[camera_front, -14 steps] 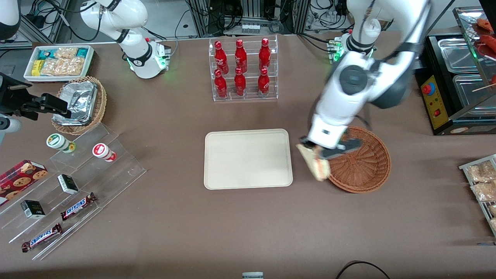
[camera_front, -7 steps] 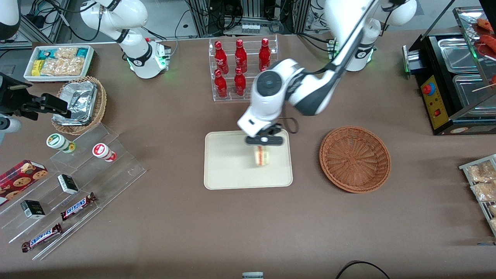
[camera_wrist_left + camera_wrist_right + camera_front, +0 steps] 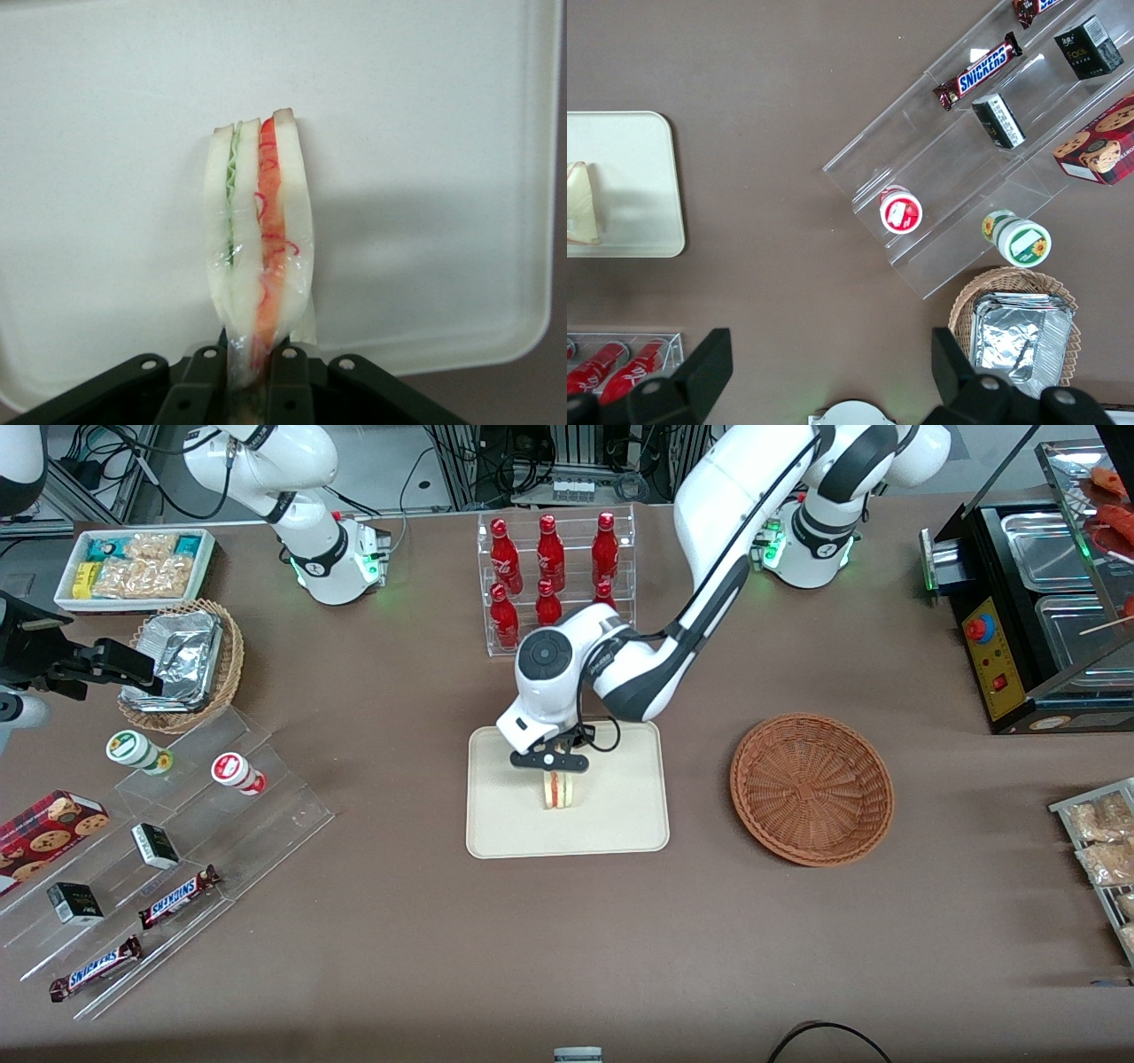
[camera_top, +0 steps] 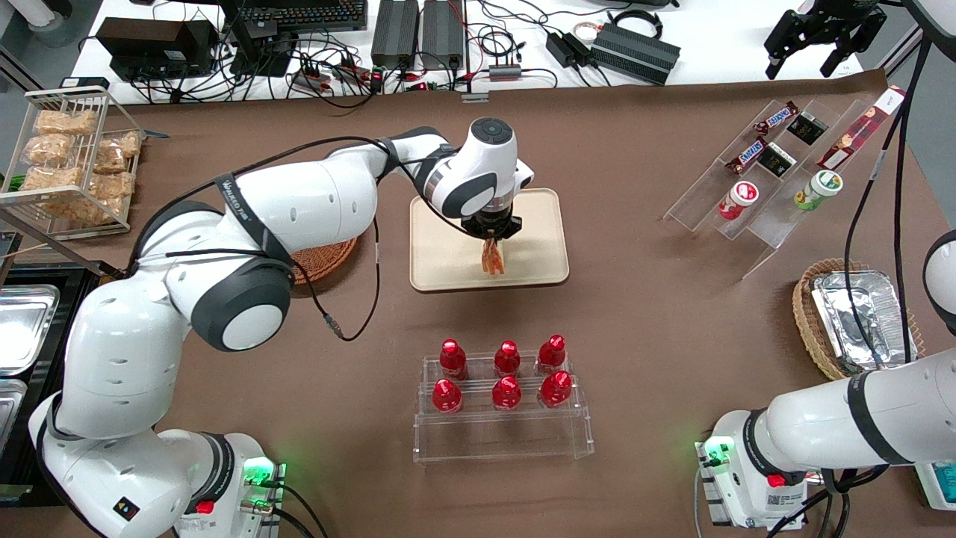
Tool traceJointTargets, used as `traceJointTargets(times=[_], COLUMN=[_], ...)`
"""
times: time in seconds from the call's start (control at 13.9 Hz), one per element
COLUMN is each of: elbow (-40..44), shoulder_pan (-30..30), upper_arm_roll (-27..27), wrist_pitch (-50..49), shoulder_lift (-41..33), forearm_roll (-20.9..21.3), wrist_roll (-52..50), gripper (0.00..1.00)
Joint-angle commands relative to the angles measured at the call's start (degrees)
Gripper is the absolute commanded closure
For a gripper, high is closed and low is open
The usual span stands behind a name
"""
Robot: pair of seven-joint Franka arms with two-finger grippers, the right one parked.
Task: Place sandwich from basket to tray
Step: 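Carry the sandwich over the cream tray and lower it, then open the left gripper to release the sandwich upright on the tray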
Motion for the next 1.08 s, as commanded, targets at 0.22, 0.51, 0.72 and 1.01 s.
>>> traceJointTargets(times=[0.22, 0.51, 0.72, 1.01], elbow=[2.20, 1.86, 1.85, 1.41], shoulder_pan=[-1.40, -0.87, 2.10, 9.39], upper_arm_roll=[0.59, 0.77, 0.77, 0.86], wrist_pitch=[0.65, -0.92, -5.31, -14.79], shoulder_lift=[1.76, -2.97, -9.21, -18.44], forearm_roll=[3.73, 3.02, 2.94, 2.76], wrist_roll=[-3.68, -6.65, -12.72, -13.26], gripper=[0.00, 0.00, 0.00, 0.00])
